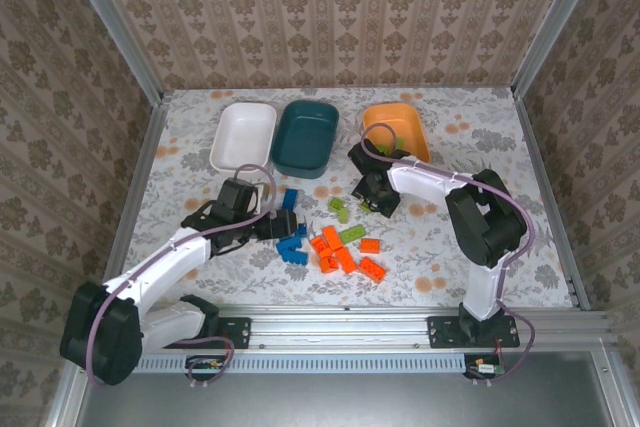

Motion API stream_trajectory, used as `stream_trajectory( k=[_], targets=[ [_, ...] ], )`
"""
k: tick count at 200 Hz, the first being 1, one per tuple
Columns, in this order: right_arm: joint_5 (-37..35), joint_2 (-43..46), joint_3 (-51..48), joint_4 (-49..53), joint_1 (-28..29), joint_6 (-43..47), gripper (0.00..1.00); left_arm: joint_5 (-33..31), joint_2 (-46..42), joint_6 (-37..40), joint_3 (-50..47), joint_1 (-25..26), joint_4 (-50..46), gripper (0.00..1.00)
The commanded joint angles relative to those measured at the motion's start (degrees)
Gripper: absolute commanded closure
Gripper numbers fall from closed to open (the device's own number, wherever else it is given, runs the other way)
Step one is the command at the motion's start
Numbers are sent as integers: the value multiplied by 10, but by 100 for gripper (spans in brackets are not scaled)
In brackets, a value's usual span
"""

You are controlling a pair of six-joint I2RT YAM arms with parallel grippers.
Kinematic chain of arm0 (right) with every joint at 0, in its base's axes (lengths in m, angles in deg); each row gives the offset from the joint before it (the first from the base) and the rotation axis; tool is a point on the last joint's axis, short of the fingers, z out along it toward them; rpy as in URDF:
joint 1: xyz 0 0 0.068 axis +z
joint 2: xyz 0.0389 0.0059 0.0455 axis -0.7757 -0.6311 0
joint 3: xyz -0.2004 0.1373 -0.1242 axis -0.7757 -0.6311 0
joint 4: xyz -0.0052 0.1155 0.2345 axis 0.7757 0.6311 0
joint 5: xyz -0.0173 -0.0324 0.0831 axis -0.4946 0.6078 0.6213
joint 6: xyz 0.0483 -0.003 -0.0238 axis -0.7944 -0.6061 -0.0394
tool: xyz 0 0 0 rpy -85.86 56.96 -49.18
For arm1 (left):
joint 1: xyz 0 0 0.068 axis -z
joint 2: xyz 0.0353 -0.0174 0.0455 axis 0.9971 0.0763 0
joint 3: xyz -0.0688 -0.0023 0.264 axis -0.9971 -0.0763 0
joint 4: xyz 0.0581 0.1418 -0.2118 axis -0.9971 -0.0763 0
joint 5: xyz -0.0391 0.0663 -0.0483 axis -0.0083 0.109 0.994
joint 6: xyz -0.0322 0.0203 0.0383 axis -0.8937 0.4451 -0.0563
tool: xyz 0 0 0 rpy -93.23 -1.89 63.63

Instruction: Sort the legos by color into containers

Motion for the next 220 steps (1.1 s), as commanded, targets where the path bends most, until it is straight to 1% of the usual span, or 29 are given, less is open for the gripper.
stream_trajectory(
  k=[1, 20, 47, 65, 89, 137, 151, 168, 184, 199, 220],
  targets=[
    [17, -20, 11, 2, -2, 7, 37, 3, 1, 18, 15, 4, 6, 0],
    [29, -26, 6, -7, -5, 7, 44, 0, 1, 22, 15, 4, 2, 0],
    [34, -25, 1, -10, -6, 9, 57, -2, 2, 23, 15, 4, 2, 0],
    [33, -10, -4, -7, -6, 11, 63, -1, 2, 22, 16, 4, 2, 0],
    [30, 29, -21, 0, -5, 12, 73, 0, 2, 21, 16, 4, 1, 0],
    [23, 154, -32, 37, 2, 20, 73, -1, -9, 17, 14, 4, 1, 0],
    [10, 189, -11, 57, 1, 36, 73, -2, -10, 16, 14, 4, 1, 0],
    [-18, 210, 36, 87, -9, 71, 73, -1, -9, 16, 15, 4, 3, 0],
    [-27, 207, 81, 98, -33, 116, 73, 1, -8, 17, 18, 4, 1, 0],
    [-4, 184, 126, 97, -65, 157, 73, 0, -8, 19, 20, 4, -3, 0],
    [27, 108, 212, 111, -110, 212, 73, -7, -11, 23, 20, 4, -12, 0]
  ],
)
